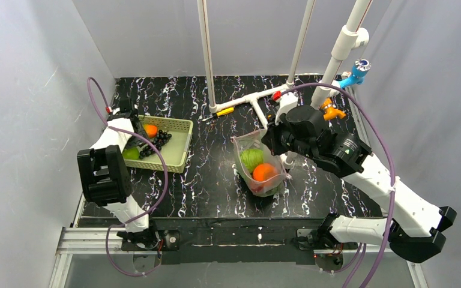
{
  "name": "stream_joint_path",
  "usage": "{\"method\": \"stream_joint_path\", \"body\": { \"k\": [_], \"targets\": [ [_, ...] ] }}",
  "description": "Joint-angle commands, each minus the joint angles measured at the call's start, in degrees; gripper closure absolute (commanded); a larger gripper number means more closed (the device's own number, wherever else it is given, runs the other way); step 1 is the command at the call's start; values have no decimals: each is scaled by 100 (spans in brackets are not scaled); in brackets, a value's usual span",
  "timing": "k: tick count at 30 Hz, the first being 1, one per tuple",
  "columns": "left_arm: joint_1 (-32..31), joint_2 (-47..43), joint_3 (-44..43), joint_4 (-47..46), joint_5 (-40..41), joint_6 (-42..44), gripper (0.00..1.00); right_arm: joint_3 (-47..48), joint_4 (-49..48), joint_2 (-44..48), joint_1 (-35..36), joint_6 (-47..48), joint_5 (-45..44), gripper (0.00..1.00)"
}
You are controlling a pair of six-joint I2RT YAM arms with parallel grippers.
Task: Place the food in the zip-top bag and seal the zipper
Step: Pick up the fake fruit from the bin.
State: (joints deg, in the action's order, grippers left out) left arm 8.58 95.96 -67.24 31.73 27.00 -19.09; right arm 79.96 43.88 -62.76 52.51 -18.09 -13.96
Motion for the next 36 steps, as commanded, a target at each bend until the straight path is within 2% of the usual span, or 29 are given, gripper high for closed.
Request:
{"method": "stream_joint_path", "body": {
  "k": [1, 5, 6, 8, 10, 15, 18, 25, 29, 32, 33, 36],
  "targets": [
    [143, 172, -253, 110, -437, -95, 14, 505, -99, -147, -22, -152, -29, 99],
    [143, 270, -369, 319, -535, -127, 17, 463, -25, -166, -19, -210, -72, 99],
    [144, 307, -400, 380, -524, -155, 16, 471, -2, -166, -20, -211, -93, 99],
    [147, 397, -448, 486, -432, -233, 7, 498, 8, -167, -20, -217, -135, 99],
    [152, 510, -519, 552, -413, -252, 4, 523, -21, -171, -17, -221, -138, 99],
    [167, 638, -579, 612, -583, -253, 8, 597, -55, -266, -22, -219, -112, 99],
    [169, 503, -516, 509, -729, -183, 17, 579, -55, -274, -21, -229, -87, 99],
    [167, -38, -395, 336, -1030, -86, 52, 435, -92, -163, -22, -226, -116, 99],
    [162, -569, -162, 137, -1276, -72, 57, 408, -98, -125, -21, -228, -112, 99],
    [170, -974, -63, 59, -1617, -16, 68, 414, -86, -140, -22, -215, -129, 99],
    [166, -1150, 17, -49, -1763, 11, 73, 427, -61, -147, -22, -211, -142, 99],
    [165, -1766, 466, -607, -2472, 100, 78, 486, -11, -191, -17, -207, -143, 99]
  ]
}}
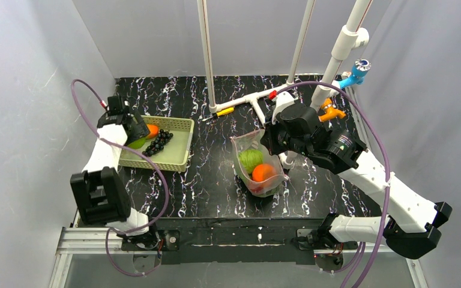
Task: Place the food in the zip-top bag and seal the zipper
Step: Pick up the fake fruit from the bin, then place the fake fruit in the zipper food storage bag.
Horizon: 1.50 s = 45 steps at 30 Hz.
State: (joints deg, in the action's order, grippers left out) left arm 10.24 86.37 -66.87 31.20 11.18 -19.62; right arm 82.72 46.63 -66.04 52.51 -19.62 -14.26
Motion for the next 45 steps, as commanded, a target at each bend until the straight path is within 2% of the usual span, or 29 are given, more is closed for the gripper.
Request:
{"method": "stream_joint_path", "body": {
  "k": [1, 4, 8, 10, 12, 19, 25, 37, 42, 44, 45],
  "targets": [
    [4, -1004, 578, -776, -1455, 190, 79, 211, -285, 131, -20, -61, -105, 99],
    [-39, -1449, 910, -1522, -2934, 168, 83, 226, -286, 122, -22, -72, -108, 99],
    [-330, -1864, 1404, -2948, -5179, -468, 92, 343, -209, -20, -21, -77, -170, 99],
    [-651, -2034, 1574, -3726, -5860, -759, 96, 471, -161, -149, -19, -97, -152, 99],
    [-923, -2281, 1702, -4114, -6200, -881, 100, 566, -155, -312, -20, -116, -145, 99],
    [-1991, -3577, 1966, -3918, -5866, -192, 100, 1240, 69, -1168, -12, -178, 27, 99],
    [-2509, -3874, 2008, -4049, -5962, -208, 100, 1752, 241, -1726, 17, -268, 182, 99],
    [-2974, -3396, 1865, -4152, -6446, -470, 100, 1872, 155, -1982, 137, -464, 531, 99],
    [-3074, -3778, 1798, -3892, -6283, -156, 100, 1812, 130, -2033, 238, -477, 535, 99],
    [-3074, -4075, 1682, -3453, -5935, 191, 100, 1809, 168, -2036, 257, -474, 537, 99],
    [-3072, -4206, 1731, -3517, -5855, 187, 99, 1810, 190, -2038, 266, -476, 547, 99]
  ]
}}
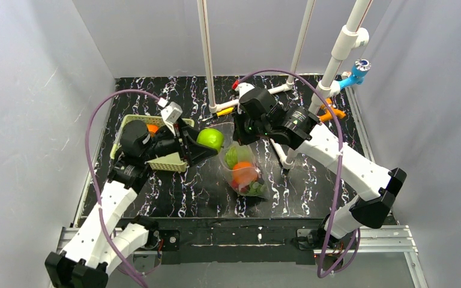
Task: Place the food in the zip-top bag and seal the zipper
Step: Place the fake fruit in the zipper food storage bag.
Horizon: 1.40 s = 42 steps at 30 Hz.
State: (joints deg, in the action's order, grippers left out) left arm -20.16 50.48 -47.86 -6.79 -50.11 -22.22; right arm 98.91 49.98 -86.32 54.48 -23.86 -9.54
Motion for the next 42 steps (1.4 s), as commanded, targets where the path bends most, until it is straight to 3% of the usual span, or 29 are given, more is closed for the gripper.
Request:
{"method": "stream_joint_path", "body": {
  "k": [1, 12, 17, 21, 24, 29, 30, 31, 42],
  "targets": [
    [-32, -705, -85, 116, 294, 375, 98, 192, -138, -2, 78, -57, 96, 99],
    [-53, 414, -129, -249, -417, -232, 94, 281, -248, 47, 115, -64, 98, 99],
    [-93, 699, -317, 570, 383, 182, 86, 142, -250, 204, 116, -95, 8, 99],
    [-105, 711, -386, 839, 536, 319, 70, 130, -211, 222, 116, -56, -27, 99],
    [-139, 680, -395, 907, 516, 432, 44, 183, -208, 206, 116, -62, 39, 99],
    [-193, 309, -233, 811, 520, 665, 19, 220, -174, 232, 116, -58, 46, 99],
    [-216, 191, -176, 772, 588, 722, 6, 205, -165, 251, 116, -62, 46, 99],
    [-234, 91, -96, 734, 663, 761, 2, 177, -164, 280, 116, -58, 45, 99],
    [-341, -177, 7, 714, 830, 881, 2, 170, -144, 323, 146, -94, 44, 99]
  ]
}}
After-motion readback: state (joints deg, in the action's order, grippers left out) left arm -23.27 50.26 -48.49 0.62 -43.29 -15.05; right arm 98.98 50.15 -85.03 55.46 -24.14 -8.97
